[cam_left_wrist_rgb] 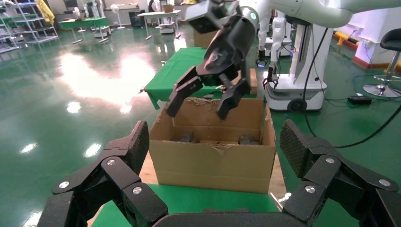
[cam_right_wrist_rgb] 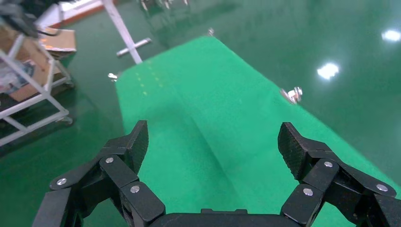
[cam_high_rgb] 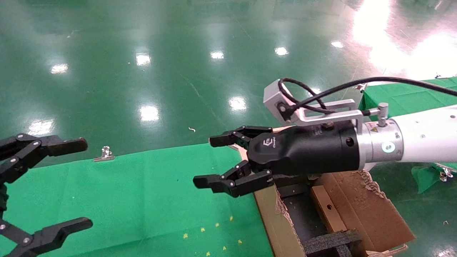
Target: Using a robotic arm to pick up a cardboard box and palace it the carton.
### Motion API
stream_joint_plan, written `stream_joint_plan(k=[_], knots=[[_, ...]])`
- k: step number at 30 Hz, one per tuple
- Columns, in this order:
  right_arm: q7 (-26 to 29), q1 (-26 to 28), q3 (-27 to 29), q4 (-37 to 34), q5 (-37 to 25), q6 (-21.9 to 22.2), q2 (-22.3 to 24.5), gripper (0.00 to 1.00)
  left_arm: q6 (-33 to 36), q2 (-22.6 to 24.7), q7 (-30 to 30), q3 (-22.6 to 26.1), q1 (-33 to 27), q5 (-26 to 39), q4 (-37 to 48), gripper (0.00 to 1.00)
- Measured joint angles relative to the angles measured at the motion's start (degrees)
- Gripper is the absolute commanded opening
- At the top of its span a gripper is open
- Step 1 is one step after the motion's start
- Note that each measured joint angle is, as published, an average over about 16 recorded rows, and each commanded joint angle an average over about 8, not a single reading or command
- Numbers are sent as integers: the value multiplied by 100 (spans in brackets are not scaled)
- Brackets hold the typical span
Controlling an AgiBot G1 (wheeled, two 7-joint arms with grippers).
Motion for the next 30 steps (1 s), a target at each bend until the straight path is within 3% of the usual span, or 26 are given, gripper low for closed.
stream_joint_plan(k=[18, 30], knots=[[-1979, -1324, 1682, 219, 894, -716, -149, 100, -1, -1, 1, 2, 0, -2, 1, 100], [-2341, -1597, 2027, 263, 1089, -867, -182, 100, -2, -2, 2, 2, 1, -3, 2, 100]])
